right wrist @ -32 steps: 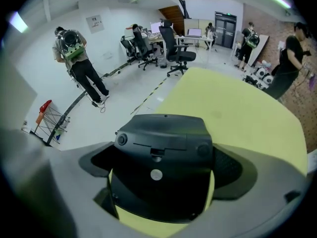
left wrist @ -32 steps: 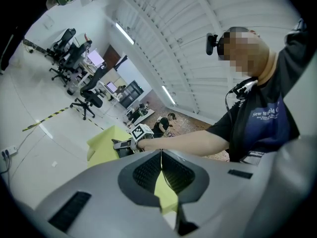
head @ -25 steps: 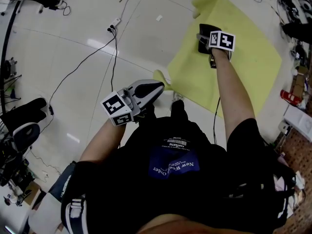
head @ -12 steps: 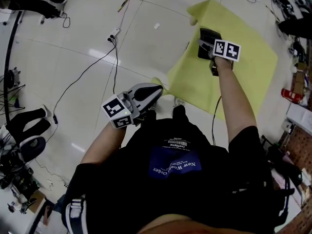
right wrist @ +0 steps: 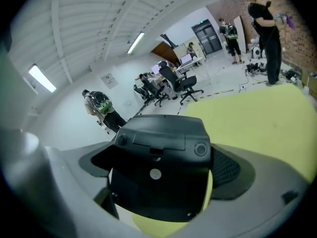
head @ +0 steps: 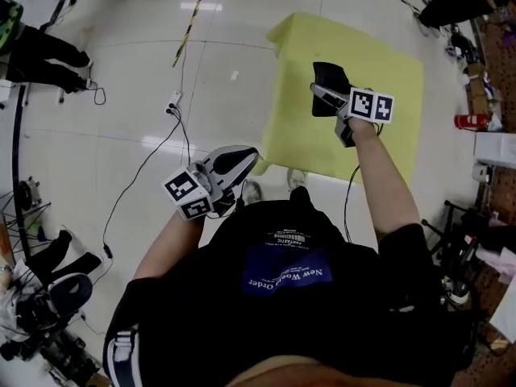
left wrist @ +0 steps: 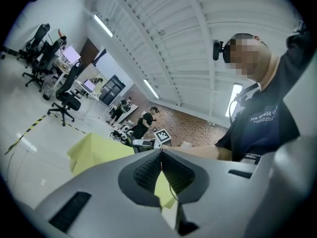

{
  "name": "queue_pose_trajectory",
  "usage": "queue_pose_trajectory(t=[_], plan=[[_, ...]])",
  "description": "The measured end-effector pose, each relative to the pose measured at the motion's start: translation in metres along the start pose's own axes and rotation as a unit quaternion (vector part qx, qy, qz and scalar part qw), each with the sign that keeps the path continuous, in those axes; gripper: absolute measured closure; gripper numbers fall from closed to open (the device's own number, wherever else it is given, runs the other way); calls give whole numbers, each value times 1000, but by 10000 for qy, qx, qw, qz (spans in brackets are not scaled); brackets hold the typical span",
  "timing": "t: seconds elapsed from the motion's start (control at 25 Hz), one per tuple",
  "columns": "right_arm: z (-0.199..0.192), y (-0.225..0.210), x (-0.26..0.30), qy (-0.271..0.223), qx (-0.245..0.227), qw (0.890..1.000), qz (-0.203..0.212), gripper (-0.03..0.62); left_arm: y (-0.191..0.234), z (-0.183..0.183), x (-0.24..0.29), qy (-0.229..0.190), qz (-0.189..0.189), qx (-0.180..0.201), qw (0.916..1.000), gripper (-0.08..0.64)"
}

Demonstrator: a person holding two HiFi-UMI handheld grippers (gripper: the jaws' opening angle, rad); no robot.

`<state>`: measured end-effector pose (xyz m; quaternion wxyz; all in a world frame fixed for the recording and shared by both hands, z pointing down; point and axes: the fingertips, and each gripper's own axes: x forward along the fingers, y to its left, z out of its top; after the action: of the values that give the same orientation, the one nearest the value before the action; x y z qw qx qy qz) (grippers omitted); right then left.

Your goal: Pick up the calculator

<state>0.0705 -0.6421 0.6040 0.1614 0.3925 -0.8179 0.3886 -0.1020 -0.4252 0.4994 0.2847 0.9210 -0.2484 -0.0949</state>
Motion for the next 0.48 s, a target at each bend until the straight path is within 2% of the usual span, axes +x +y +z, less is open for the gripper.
queue_pose_trajectory(t=[0.24,0.4,0.48], plan=[[12,24,-81,-855,513,9940,451,26,-30,5,4,189,-417,151,9988,554],[29,32,-150,-1538,843,9794,1000,26,-51,13,22,210,-571,287,9977,554],[33,43,-184,-1727,987,9684,1502,26,-66,15,32,186,-581,374,9974,554]])
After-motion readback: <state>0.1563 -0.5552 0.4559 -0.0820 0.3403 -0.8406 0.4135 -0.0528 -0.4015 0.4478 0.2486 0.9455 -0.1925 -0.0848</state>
